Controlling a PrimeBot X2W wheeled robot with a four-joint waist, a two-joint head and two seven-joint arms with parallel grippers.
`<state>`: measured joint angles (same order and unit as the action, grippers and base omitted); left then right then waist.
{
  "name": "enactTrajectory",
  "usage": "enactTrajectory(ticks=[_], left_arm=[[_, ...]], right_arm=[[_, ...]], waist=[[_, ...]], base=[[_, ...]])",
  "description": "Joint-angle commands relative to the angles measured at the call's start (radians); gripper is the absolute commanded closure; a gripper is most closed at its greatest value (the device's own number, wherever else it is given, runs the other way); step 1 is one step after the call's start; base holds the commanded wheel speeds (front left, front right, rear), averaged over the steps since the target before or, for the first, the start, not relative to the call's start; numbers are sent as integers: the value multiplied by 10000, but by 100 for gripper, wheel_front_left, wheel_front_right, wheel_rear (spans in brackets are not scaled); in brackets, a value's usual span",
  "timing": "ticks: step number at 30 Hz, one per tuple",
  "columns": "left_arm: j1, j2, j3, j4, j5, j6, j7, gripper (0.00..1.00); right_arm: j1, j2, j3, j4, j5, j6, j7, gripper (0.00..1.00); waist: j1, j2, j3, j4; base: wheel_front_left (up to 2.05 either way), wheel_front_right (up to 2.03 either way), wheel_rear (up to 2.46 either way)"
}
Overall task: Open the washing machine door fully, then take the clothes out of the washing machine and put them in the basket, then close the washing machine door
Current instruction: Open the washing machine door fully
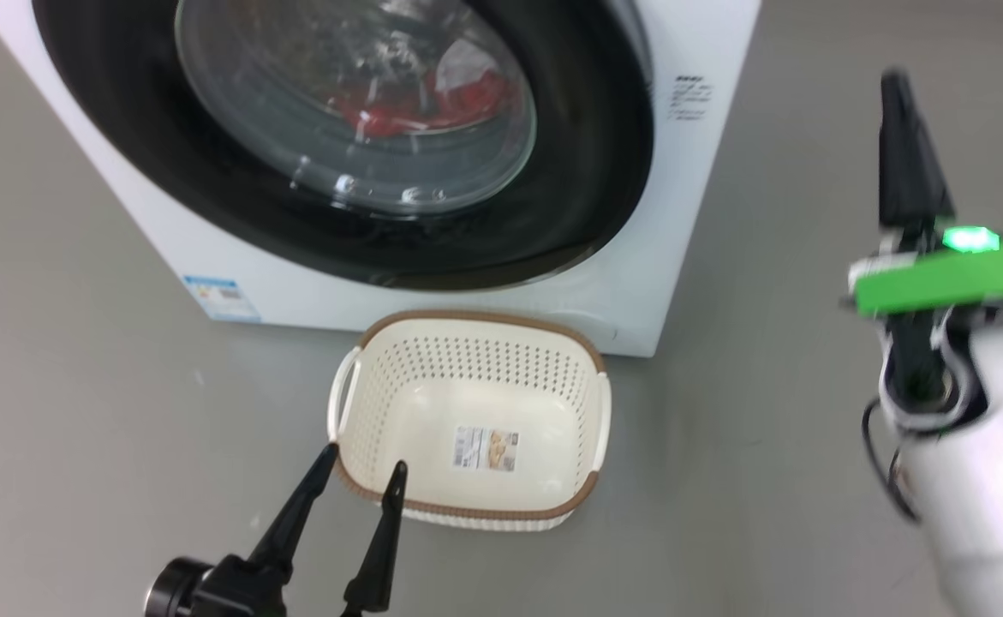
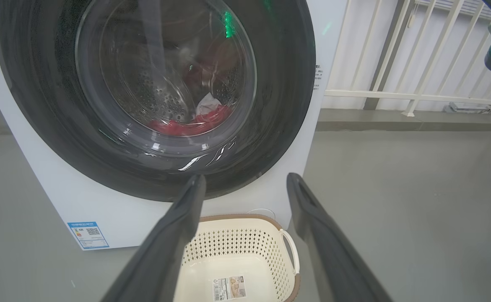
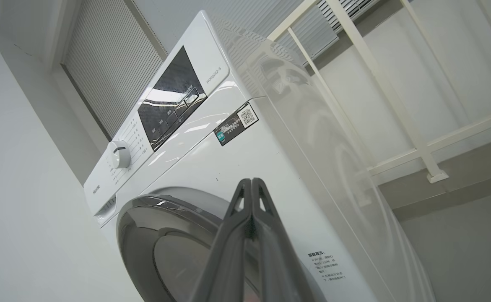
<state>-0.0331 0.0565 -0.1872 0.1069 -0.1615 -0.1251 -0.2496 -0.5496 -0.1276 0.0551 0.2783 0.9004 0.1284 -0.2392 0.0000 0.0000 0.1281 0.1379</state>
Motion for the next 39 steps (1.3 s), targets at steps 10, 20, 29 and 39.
enactTrajectory(ticks=[10,20,29,39], left_arm=[[-1030,214,-238,-82,-377,-55,-122,0],[-1634,274,-630,8,-676,-55,-122,0],[-2027,296,-814,11,-844,-55,-122,0],[-2297,237,-952,13,-984,-55,-122,0]], right_arm=[[-2693,-1089,1102,1004,2727,23,1916,100],[-4393,-1535,1683,2049,4779,23,4667,100],[-5547,-1518,1731,3237,5960,23,6762,100],[-6732,-1373,1875,4471,6416,23,8190,100]], waist=[[0,0,1168,814],[0,0,2081,1078],[0,0,2619,1224],[0,0,3024,1430]], base=[[0,0,0],[0,0,0],[0,0,0],[0,0,0]])
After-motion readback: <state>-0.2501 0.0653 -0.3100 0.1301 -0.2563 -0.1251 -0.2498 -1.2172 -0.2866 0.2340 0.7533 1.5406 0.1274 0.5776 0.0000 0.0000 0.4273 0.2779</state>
